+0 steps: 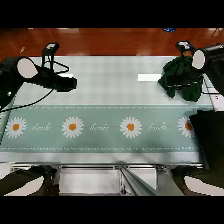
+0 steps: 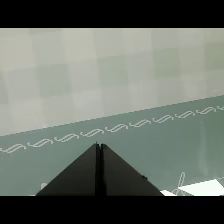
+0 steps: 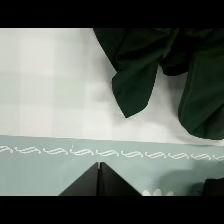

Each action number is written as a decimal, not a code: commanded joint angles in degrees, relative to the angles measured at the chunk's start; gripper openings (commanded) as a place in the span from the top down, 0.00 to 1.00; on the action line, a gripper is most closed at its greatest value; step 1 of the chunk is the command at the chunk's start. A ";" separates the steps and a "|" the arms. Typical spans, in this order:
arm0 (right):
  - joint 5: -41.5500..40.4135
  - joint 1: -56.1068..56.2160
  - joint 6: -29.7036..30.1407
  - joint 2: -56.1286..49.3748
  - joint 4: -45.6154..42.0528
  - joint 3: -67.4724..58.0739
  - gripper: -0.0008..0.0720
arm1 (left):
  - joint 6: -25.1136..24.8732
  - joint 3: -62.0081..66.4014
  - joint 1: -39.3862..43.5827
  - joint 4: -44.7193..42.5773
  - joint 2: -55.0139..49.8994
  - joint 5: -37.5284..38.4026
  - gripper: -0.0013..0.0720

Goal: Fold the shirts.

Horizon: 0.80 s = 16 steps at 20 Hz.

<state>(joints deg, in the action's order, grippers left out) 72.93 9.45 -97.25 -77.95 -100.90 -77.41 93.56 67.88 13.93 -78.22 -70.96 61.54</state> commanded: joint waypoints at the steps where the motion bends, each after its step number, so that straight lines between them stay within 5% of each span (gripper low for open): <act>1: 0.00 0.07 0.00 -0.04 0.02 -0.02 0.95 | 0.00 0.00 0.02 -0.02 -0.04 0.00 0.96; 16: -1.36 0.07 0.00 -0.04 0.04 -0.02 0.96 | 0.00 0.00 0.02 -0.02 -0.07 -0.02 0.96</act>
<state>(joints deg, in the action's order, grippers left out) 72.73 9.45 -97.25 -77.95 -100.88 -77.41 93.58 67.88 13.93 -78.24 -71.00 61.54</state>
